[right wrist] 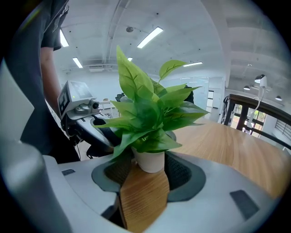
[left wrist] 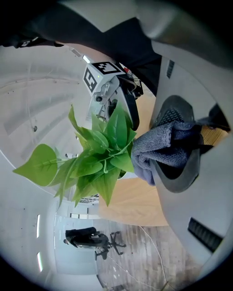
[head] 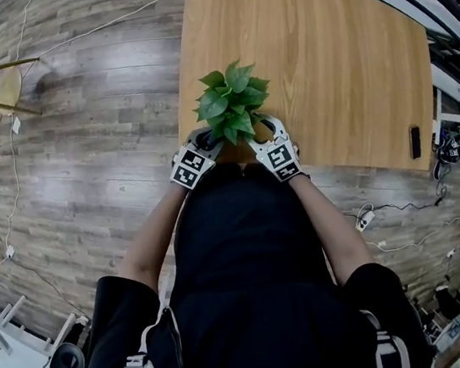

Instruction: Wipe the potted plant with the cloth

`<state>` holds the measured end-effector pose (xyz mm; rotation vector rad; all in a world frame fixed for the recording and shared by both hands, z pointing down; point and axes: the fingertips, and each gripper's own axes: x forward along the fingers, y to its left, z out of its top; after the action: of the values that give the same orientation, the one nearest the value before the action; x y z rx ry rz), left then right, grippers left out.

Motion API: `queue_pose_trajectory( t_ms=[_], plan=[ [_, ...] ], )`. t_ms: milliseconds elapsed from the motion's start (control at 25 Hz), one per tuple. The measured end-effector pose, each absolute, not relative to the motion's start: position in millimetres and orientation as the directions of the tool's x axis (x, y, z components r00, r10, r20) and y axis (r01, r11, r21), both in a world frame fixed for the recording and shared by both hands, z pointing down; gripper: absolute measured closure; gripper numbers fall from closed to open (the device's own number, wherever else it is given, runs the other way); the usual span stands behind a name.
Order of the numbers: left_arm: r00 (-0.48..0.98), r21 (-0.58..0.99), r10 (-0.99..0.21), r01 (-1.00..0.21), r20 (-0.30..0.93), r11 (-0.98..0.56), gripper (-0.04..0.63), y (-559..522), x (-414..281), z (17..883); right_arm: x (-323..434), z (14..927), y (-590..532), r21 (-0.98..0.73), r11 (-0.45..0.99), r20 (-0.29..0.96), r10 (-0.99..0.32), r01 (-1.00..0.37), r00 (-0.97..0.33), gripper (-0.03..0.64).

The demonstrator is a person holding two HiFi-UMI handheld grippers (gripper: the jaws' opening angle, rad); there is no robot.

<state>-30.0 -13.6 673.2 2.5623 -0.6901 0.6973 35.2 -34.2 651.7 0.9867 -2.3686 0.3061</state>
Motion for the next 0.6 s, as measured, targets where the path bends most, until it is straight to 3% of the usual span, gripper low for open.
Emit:
queue_pose_trajectory(
  t_ms=[440,480,520,600],
  plan=[
    [0.719,0.241,-0.495,-0.656,0.489,-0.715,0.48,43,-54,639,72,582,19,-0.169,0.634,0.429,-0.642,-0.755,-0.635,0.391],
    [0.709,0.246,-0.509,-0.671,0.488,-0.7,0.48,53,-57,638,76,572,27,-0.195,0.636,0.406,-0.641,-0.747,-0.651,0.455],
    [0.699,0.252,-0.526,-0.687,0.485,-0.681,0.48,61,-61,635,78,561,36,-0.222,0.641,0.381,-0.637,-0.735,-0.67,0.581],
    [0.681,0.252,-0.566,-0.715,0.465,-0.652,0.48,76,-65,622,81,540,54,-0.25,0.659,0.331,-0.631,-0.71,-0.702,0.583]
  ],
)
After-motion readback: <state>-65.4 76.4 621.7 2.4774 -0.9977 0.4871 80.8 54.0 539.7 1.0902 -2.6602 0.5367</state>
